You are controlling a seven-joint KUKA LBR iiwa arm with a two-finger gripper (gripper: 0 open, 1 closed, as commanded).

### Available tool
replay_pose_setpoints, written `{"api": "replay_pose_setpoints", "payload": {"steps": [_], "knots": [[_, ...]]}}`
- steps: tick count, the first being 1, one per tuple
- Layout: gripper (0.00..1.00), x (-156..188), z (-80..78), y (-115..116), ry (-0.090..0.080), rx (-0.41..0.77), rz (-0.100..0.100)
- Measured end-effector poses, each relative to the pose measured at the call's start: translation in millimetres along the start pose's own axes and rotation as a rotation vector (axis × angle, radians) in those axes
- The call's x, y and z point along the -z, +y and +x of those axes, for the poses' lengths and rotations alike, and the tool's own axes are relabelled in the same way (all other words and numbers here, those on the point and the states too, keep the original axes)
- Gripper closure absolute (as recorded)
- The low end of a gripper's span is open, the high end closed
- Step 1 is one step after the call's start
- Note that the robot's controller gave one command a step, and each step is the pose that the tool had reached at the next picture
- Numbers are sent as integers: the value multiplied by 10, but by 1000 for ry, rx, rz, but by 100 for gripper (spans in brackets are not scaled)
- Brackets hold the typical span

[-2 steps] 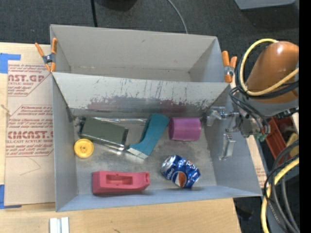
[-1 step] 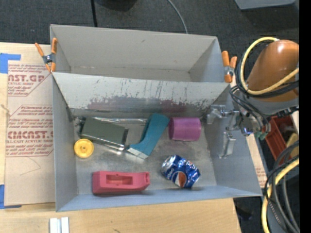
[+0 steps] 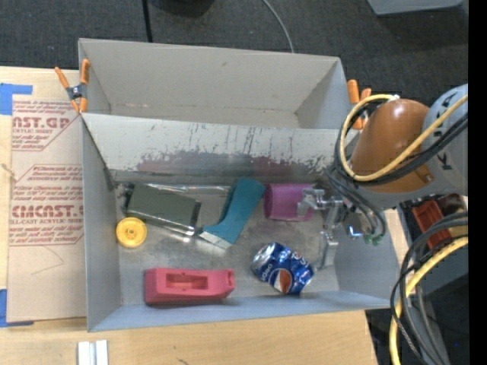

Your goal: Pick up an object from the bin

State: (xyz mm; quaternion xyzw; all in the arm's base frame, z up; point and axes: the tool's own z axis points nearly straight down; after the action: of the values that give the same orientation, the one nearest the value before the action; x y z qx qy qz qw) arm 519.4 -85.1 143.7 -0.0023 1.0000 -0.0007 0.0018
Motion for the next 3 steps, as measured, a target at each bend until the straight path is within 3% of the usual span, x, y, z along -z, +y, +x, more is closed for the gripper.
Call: {"api": "replay_pose_setpoints", "payload": {"steps": [1, 2, 3], "knots": [[0, -3, 229, 426, 12, 10, -3], [0, 171, 248, 465, -2, -72, -2], [0, -583, 349, 237, 5, -133, -1]]}}
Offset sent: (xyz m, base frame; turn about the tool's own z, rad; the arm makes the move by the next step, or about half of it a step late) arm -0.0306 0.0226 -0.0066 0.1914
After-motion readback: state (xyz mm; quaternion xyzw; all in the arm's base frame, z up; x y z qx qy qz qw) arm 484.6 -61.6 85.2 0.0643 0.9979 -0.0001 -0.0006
